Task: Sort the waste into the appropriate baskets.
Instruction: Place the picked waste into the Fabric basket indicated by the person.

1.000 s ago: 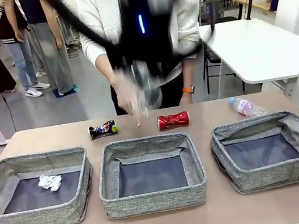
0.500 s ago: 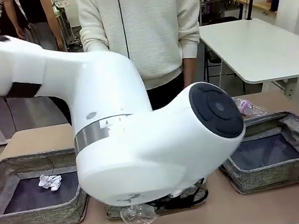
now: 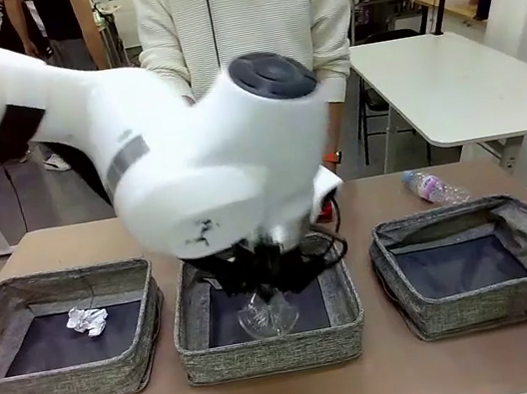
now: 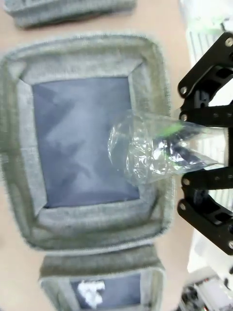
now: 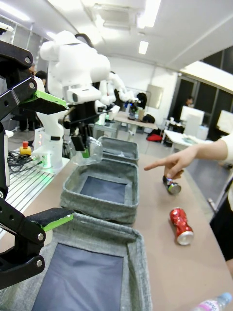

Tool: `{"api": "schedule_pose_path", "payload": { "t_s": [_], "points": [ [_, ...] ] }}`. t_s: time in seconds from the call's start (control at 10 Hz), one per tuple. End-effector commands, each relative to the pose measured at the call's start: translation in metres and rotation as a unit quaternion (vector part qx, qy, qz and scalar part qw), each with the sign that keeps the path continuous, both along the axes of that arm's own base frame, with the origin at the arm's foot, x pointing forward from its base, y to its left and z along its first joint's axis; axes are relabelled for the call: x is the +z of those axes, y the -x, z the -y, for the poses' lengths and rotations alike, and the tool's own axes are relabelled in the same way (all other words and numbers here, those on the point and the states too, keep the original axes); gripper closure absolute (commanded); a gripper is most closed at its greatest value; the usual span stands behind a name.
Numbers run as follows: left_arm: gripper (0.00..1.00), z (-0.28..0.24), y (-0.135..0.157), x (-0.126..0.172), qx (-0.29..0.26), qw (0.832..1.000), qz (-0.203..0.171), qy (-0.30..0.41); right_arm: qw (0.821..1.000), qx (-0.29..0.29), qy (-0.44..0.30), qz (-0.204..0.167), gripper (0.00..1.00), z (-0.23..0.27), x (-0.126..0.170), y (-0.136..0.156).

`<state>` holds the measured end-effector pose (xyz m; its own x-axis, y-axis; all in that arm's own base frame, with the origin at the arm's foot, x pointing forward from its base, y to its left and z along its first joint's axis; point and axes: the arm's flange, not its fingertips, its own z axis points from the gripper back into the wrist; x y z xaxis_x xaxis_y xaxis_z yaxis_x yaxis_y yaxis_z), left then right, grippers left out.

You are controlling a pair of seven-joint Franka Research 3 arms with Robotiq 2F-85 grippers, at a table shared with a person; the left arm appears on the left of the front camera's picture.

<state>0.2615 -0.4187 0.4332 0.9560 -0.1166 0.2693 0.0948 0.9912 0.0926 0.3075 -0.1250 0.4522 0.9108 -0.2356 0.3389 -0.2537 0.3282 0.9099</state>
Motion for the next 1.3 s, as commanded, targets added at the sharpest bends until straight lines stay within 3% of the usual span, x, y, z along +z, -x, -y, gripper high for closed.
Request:
{"api": "schedule_pose_path", "payload": {
  "t_s": [0.0, 0.1, 0.3, 0.6, 0.7, 1.2],
  "points": [
    [0.92, -0.002, -0.016, -0.018, 0.003, 0.999, -0.035, 0.008, 1.000, 0.000, -0.003, -0.007, 0.00, -0.001, 0.003, 0.001],
    [0.92, -0.001, -0.020, -0.028, 0.020, 0.998, -0.050, 0.017, 1.000, 0.000, -0.003, -0.007, 0.00, -0.001, 0.003, 0.001],
    [0.92, -0.002, -0.022, -0.032, 0.067, 0.996, -0.046, 0.023, 1.000, 0.000, -0.003, -0.007, 0.00, -0.001, 0.003, 0.001],
    [0.04, -0.010, -0.024, -0.023, 0.088, 0.995, -0.032, 0.027, 1.000, 0.000, -0.003, -0.007, 0.00, -0.001, 0.003, 0.001],
    [0.00, -0.011, -0.024, -0.021, 0.089, 0.995, -0.031, 0.029, 1.000, 0.000, -0.003, -0.007, 0.00, -0.001, 0.003, 0.001],
    [0.00, -0.026, -0.036, -0.005, 0.118, 0.991, -0.017, 0.053, 1.000, 0.000, -0.003, -0.007, 0.00, -0.001, 0.003, 0.001]
  ]
}}
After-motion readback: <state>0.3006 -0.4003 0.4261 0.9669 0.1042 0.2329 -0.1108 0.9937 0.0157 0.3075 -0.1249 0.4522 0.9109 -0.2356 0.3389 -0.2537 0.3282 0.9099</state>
